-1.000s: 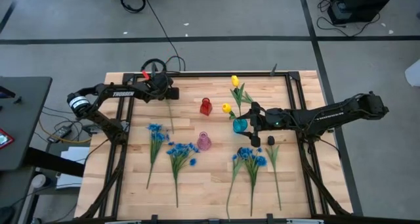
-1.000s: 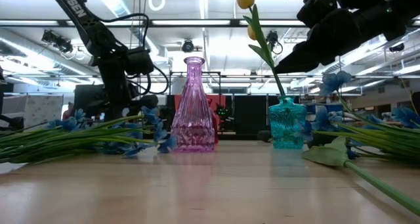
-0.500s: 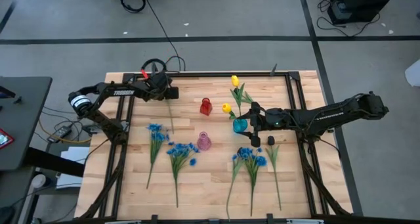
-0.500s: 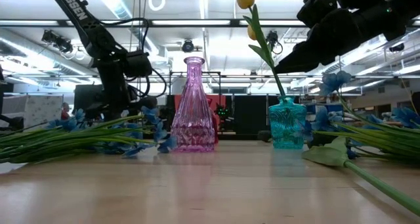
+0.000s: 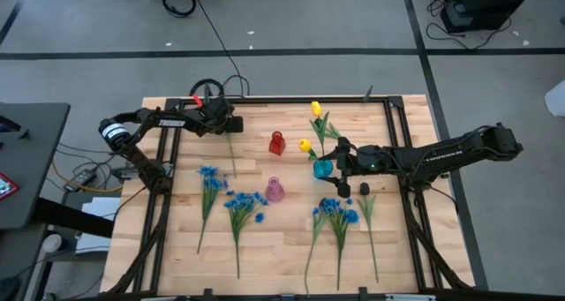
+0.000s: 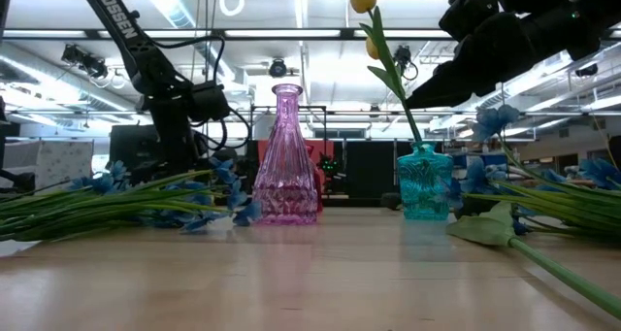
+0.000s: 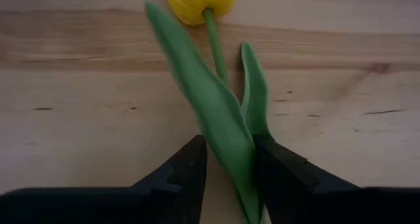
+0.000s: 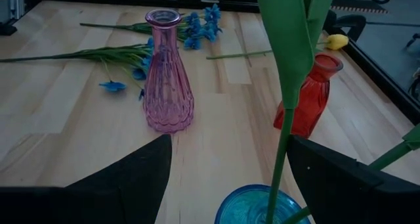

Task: Sort flowers into vase by color
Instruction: Put the yellow flower into the blue vase

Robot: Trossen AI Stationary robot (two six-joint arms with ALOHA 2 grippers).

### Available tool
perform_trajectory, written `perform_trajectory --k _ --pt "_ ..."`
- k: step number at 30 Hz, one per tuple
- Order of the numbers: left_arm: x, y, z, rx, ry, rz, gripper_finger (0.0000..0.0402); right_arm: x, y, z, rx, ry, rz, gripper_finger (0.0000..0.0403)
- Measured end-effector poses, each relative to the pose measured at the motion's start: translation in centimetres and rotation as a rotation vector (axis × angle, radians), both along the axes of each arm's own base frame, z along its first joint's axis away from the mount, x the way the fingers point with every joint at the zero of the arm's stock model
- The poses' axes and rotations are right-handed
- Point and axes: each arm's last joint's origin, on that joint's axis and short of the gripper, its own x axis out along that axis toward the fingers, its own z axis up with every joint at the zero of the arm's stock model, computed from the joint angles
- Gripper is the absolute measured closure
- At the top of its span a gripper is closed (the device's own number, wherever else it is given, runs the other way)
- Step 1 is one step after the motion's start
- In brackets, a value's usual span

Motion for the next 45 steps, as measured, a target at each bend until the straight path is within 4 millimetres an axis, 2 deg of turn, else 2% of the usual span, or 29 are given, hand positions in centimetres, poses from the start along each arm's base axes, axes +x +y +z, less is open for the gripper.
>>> perform_trajectory --k 11,17,24,35,41,45 --pt "0.0 0.0 -0.1 -0.001 0.009 -0.046 0.037 0.0 0.0 0.0 0.012 -0.001 -0.006 0.009" --pt "0.6 0.1 0.9 -0.018 -0.036 -0.114 0.0386 0.0 0.1 -0.1 0.041 0.001 -0.017 0.009" --pt "1.3 0.6 4.0 0.055 -0.104 -0.228 0.0383 -0.9 0.4 0.7 0.068 -0.007 -0.019 0.009" --pt "1.7 0.7 7.5 0.174 -0.173 -0.315 0.0383 -2.8 0.8 1.9 0.039 -0.018 -0.056 0.0091" --pt "2.3 0.8 11.7 0.376 -0.335 -0.396 0.0383 -3.8 0.6 2.7 0.028 -0.045 -0.092 0.0104" --pt "3.5 -0.3 15.0 0.581 -0.511 -0.518 0.0383 -4.2 0.7 3.0 0.037 -0.061 -0.078 0.0111"
